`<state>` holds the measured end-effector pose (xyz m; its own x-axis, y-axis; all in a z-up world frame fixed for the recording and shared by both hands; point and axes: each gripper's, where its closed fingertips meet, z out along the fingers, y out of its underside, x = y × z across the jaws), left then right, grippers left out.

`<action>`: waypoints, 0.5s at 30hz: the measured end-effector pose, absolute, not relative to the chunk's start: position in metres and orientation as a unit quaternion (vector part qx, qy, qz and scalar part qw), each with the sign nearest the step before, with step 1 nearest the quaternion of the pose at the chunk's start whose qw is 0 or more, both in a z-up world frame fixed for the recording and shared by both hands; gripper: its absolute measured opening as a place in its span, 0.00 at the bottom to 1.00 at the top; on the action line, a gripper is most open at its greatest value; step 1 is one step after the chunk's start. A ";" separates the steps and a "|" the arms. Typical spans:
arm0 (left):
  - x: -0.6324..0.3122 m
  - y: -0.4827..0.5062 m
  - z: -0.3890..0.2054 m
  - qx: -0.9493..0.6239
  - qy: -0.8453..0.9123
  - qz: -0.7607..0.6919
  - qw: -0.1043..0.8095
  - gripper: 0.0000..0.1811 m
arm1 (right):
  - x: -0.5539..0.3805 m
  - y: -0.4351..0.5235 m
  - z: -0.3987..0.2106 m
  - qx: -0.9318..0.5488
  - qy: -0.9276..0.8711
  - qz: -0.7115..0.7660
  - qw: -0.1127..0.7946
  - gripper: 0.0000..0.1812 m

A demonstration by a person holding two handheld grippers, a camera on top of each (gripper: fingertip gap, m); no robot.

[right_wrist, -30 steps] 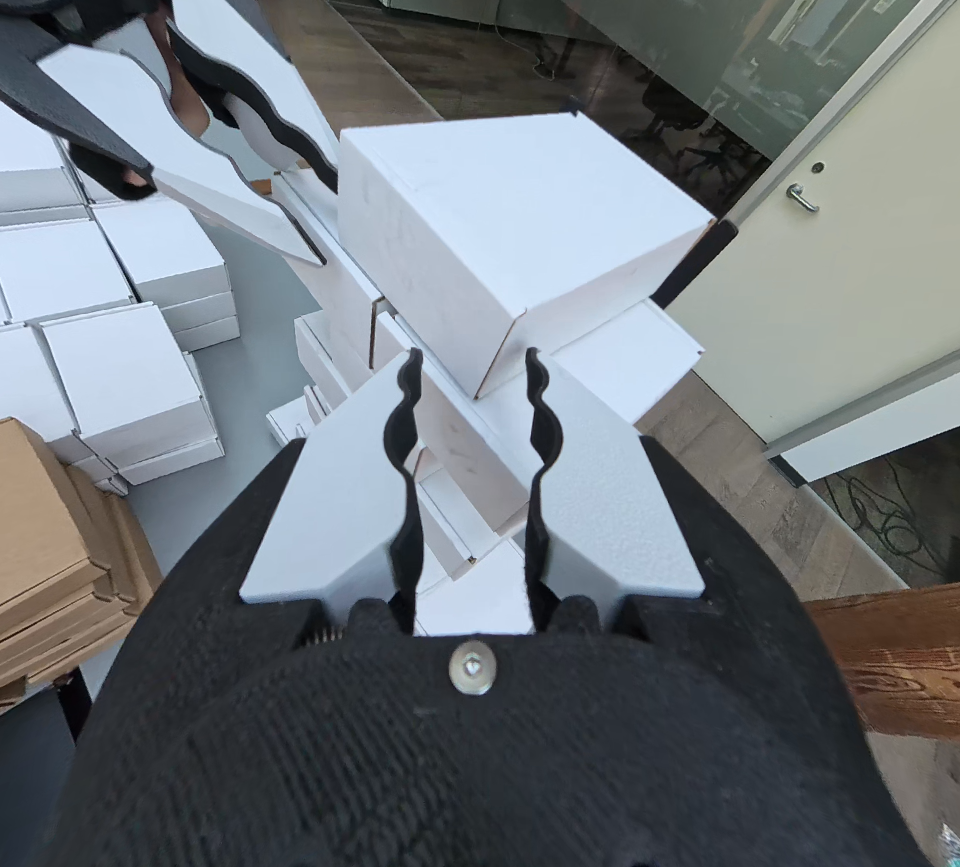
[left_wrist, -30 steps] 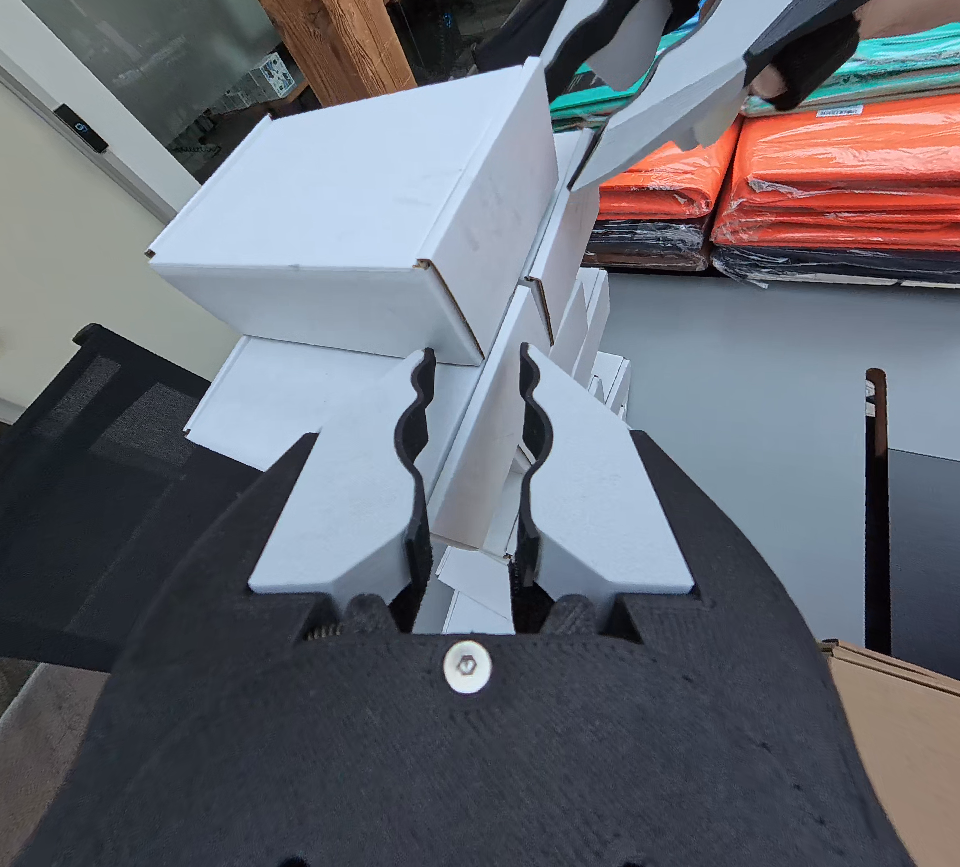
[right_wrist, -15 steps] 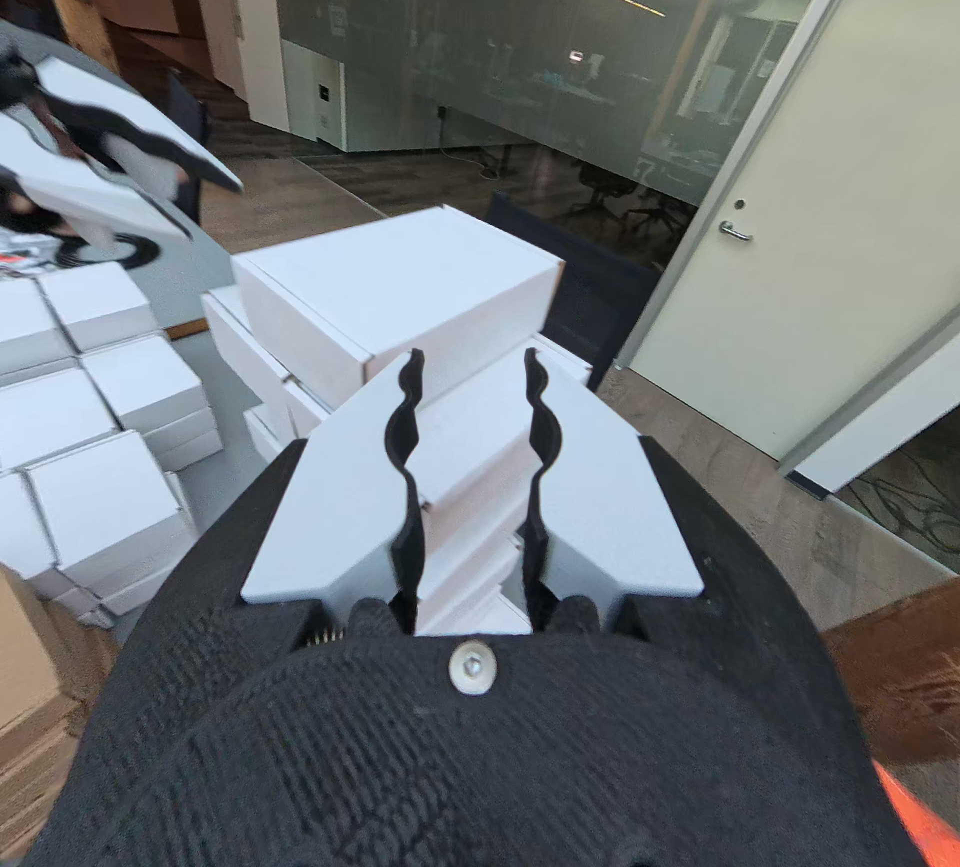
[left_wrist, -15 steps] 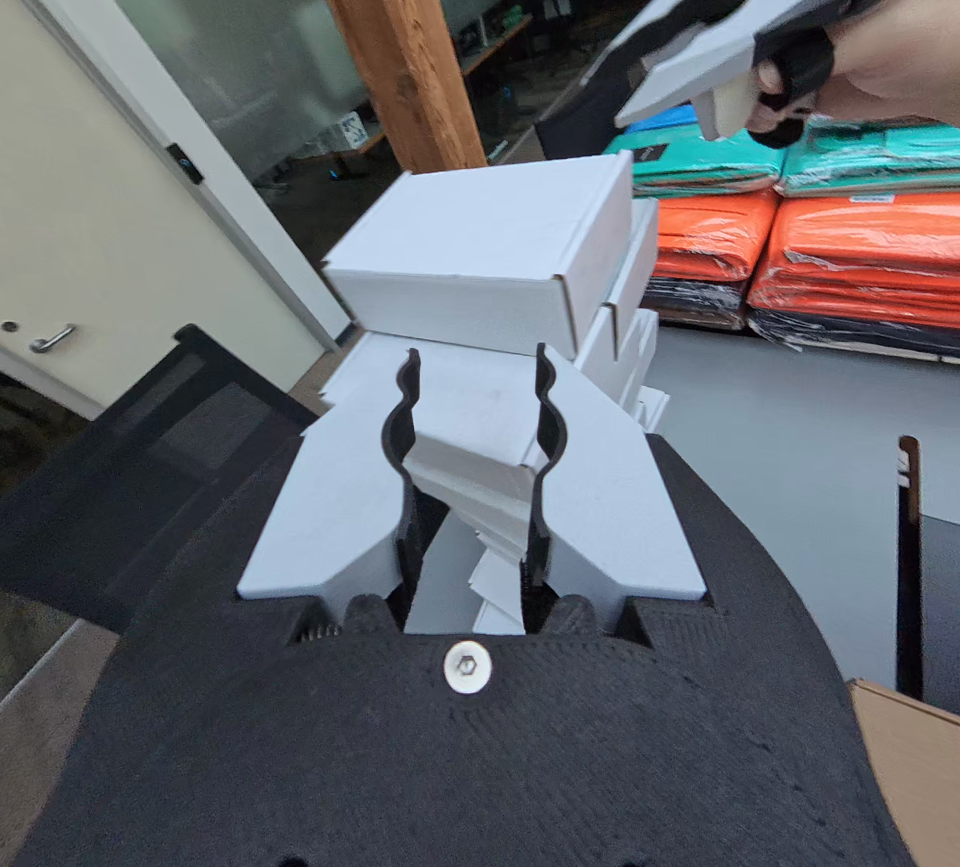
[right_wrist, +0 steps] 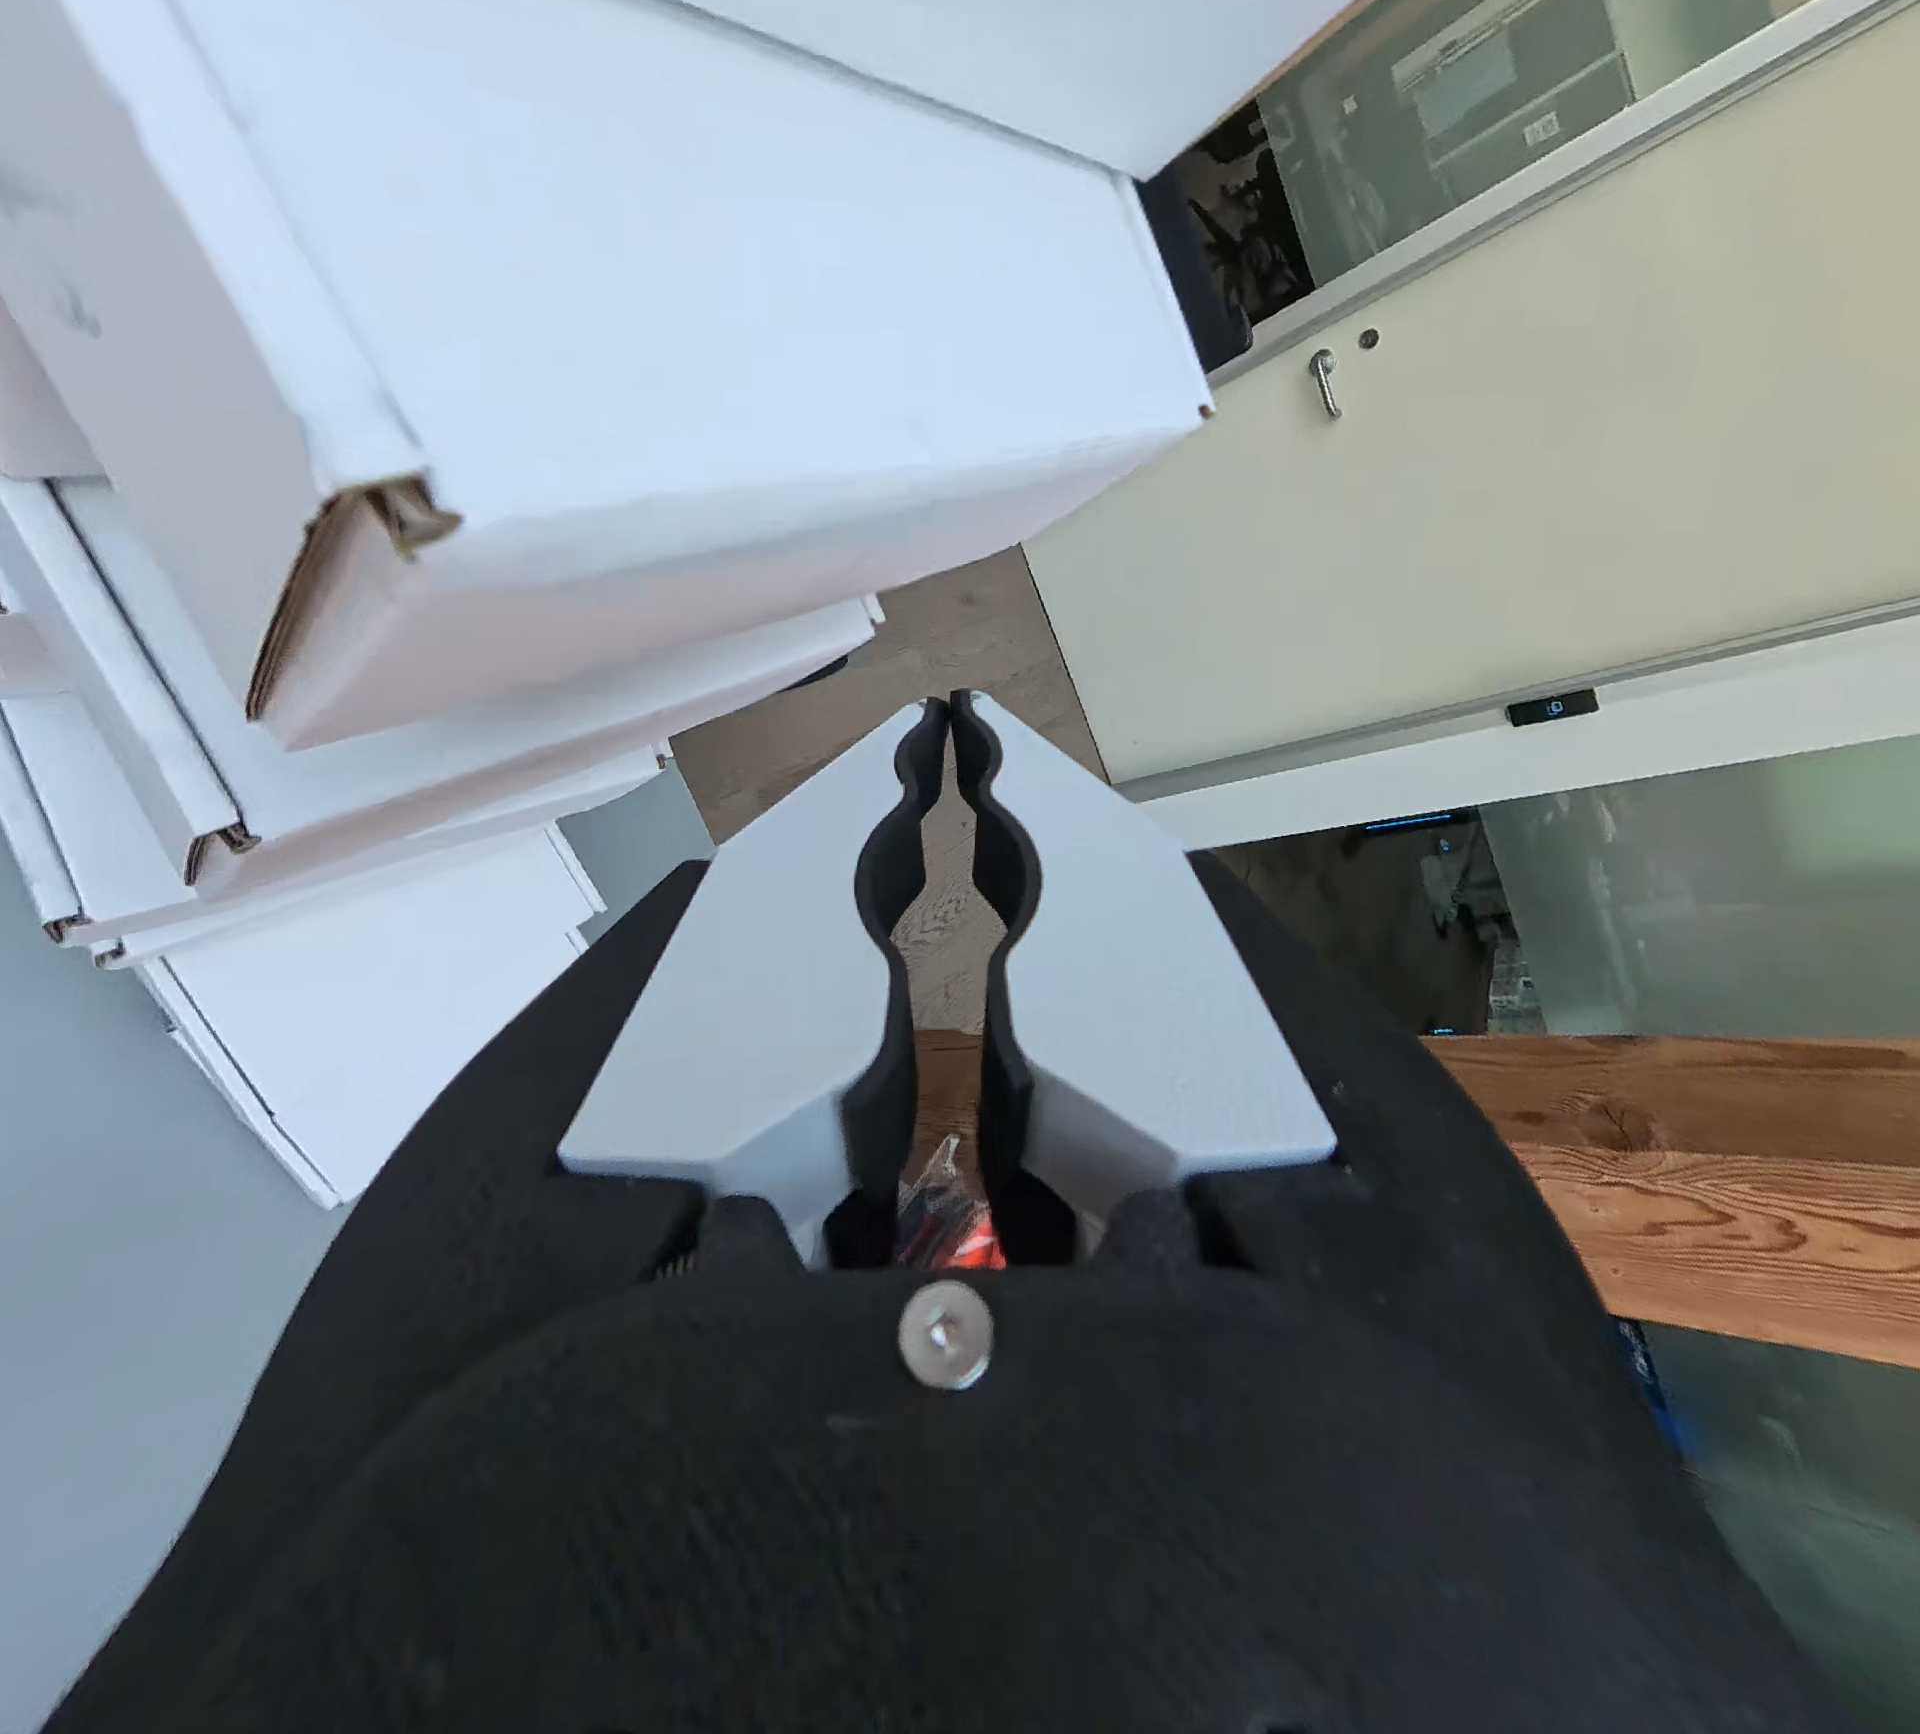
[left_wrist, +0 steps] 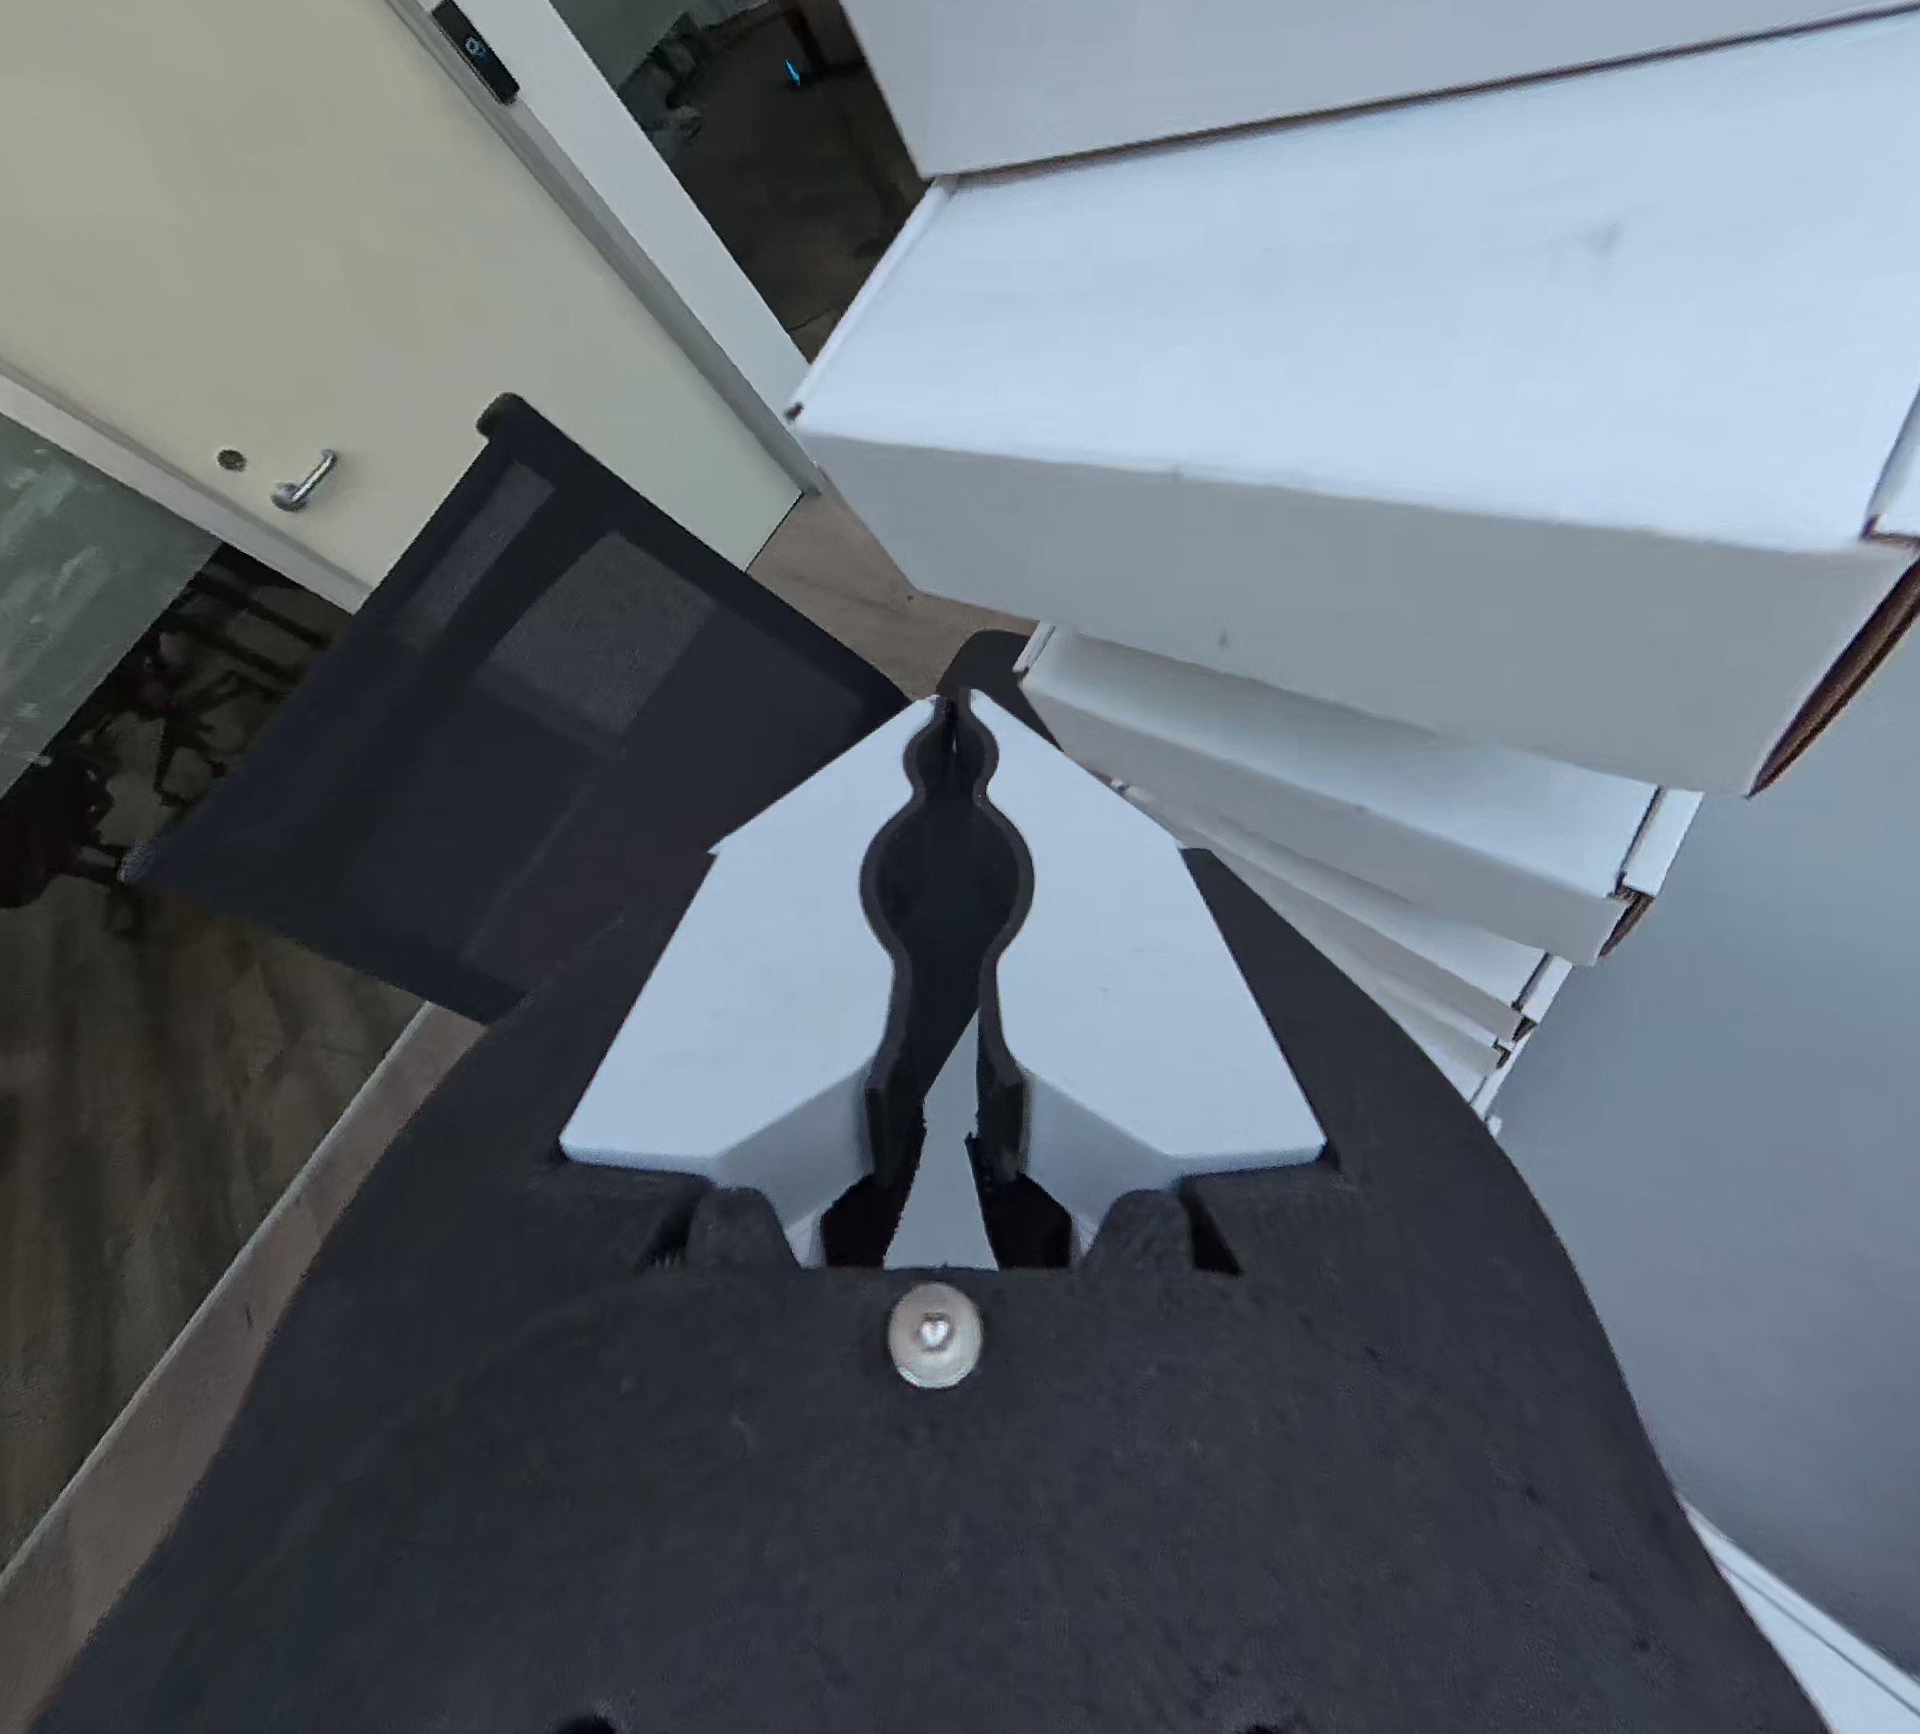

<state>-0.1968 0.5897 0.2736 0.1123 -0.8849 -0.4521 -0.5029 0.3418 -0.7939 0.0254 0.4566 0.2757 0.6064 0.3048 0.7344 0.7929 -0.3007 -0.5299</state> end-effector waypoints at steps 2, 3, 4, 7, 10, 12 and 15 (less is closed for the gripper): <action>-0.186 0.583 0.281 -0.533 0.637 -0.203 0.519 0.00 | 0.017 0.462 0.279 -0.756 -0.363 -0.258 0.480 0.00; -0.182 0.580 0.284 -0.531 0.637 -0.215 0.517 0.00 | 0.010 0.464 0.280 -0.753 -0.368 -0.257 0.482 0.00; -0.177 0.576 0.286 -0.528 0.637 -0.225 0.514 0.00 | 0.002 0.466 0.280 -0.749 -0.377 -0.254 0.483 0.00; -0.171 0.580 0.292 -0.530 0.633 -0.205 0.525 0.00 | 0.000 0.466 0.282 -0.745 -0.380 -0.300 0.459 0.00; -0.172 0.580 0.291 -0.537 0.634 -0.207 0.517 0.00 | -0.004 0.461 0.284 -0.749 -0.372 -0.292 0.464 0.00; -0.172 0.579 0.290 -0.537 0.635 -0.203 0.518 0.00 | -0.004 0.459 0.286 -0.747 -0.372 -0.300 0.463 0.00; -0.172 0.581 0.289 -0.541 0.629 -0.199 0.521 0.00 | -0.003 0.459 0.283 -0.748 -0.373 -0.303 0.458 0.00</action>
